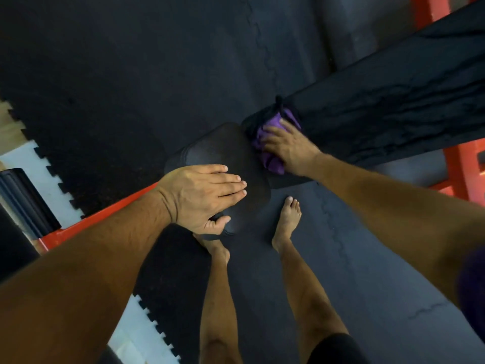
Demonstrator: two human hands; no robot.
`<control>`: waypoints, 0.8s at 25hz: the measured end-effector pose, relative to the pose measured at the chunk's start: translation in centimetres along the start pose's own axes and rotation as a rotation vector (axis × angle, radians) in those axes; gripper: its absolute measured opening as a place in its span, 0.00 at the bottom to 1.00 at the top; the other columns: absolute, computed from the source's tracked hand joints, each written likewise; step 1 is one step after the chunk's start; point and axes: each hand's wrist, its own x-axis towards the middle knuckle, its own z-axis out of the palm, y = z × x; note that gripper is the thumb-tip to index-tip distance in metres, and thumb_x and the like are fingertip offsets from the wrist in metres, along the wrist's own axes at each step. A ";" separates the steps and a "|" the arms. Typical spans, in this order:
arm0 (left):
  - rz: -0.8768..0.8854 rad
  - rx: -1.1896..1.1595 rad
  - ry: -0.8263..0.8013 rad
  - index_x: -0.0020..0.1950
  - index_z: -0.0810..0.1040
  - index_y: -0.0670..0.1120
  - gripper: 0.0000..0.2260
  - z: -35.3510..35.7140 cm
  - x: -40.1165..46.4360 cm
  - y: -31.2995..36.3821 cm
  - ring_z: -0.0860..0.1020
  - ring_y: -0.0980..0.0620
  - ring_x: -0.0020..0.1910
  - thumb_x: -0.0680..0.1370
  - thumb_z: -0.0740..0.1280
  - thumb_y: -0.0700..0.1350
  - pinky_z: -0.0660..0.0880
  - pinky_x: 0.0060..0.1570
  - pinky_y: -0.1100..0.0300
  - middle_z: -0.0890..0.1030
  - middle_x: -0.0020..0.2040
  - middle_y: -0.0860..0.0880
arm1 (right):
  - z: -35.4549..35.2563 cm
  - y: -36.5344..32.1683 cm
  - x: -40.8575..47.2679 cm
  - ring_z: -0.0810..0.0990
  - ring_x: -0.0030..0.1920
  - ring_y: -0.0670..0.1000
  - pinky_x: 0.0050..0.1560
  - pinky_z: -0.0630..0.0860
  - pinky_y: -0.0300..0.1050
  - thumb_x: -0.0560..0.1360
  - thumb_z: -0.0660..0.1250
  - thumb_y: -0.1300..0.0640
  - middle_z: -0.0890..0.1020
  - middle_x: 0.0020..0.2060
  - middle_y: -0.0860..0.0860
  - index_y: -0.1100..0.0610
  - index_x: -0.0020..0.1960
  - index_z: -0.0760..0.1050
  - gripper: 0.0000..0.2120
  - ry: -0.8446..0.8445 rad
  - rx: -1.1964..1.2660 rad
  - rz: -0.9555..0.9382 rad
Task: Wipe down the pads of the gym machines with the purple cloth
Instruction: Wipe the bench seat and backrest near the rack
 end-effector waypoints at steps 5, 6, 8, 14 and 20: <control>-0.027 -0.010 0.022 0.67 0.82 0.43 0.27 -0.1 -0.1 0.3 0.80 0.47 0.66 0.77 0.61 0.58 0.74 0.70 0.48 0.82 0.66 0.45 | -0.3 -3.7 -9.6 0.82 0.61 0.58 0.62 0.78 0.57 0.55 0.84 0.59 0.82 0.62 0.50 0.51 0.56 0.84 0.30 -0.132 0.140 -0.050; -0.031 -0.013 0.029 0.67 0.82 0.43 0.27 0.0 -0.1 0.4 0.80 0.47 0.66 0.77 0.61 0.58 0.74 0.70 0.49 0.82 0.66 0.45 | -1.7 -2.9 -9.6 0.81 0.61 0.59 0.59 0.80 0.56 0.61 0.82 0.58 0.81 0.63 0.52 0.52 0.59 0.83 0.27 -0.009 0.157 -0.037; -0.035 -0.004 0.046 0.67 0.82 0.43 0.27 0.0 -0.1 0.2 0.81 0.48 0.66 0.77 0.61 0.58 0.74 0.70 0.49 0.83 0.66 0.45 | -5.1 -0.1 -7.3 0.78 0.63 0.62 0.57 0.78 0.57 0.70 0.75 0.56 0.78 0.66 0.55 0.53 0.65 0.79 0.23 0.216 0.103 0.071; -0.031 -0.003 0.039 0.67 0.82 0.42 0.27 0.2 -0.1 0.1 0.81 0.47 0.66 0.77 0.60 0.58 0.74 0.69 0.48 0.82 0.66 0.44 | -8.0 4.2 0.9 0.67 0.69 0.62 0.69 0.63 0.70 0.62 0.76 0.48 0.71 0.66 0.56 0.55 0.75 0.66 0.43 -0.107 -0.196 0.318; -0.027 -0.006 0.035 0.66 0.83 0.42 0.27 0.0 0.1 0.2 0.81 0.47 0.65 0.77 0.60 0.58 0.75 0.68 0.48 0.83 0.65 0.44 | -1.8 -1.8 -10.2 0.70 0.61 0.61 0.54 0.69 0.57 0.65 0.75 0.44 0.73 0.61 0.52 0.52 0.64 0.74 0.29 -0.313 -0.163 0.243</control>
